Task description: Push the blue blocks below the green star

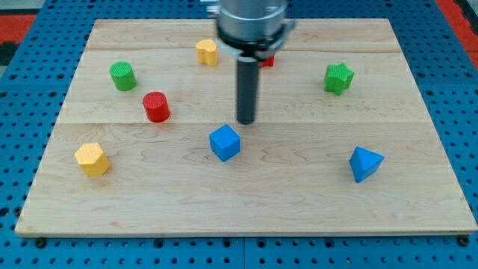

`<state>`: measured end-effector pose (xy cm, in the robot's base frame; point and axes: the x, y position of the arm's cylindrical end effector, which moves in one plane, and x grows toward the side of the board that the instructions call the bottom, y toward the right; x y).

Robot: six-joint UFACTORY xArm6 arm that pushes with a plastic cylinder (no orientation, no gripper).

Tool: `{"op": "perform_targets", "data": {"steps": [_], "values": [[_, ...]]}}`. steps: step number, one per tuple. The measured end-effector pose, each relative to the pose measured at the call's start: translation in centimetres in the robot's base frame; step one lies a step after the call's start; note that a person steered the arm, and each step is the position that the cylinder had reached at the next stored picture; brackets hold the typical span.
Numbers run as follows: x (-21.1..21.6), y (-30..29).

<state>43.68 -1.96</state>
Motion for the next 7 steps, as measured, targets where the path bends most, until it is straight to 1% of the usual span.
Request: {"op": "perform_targets", "data": {"steps": [1, 2, 3, 4, 5, 6, 7], "values": [[0.9, -5.7], [5.9, -5.8], [7.6, -1.1], [2.5, 1.2], [-0.3, -0.1], [-1.8, 3.7], [-0.4, 8.9]]}}
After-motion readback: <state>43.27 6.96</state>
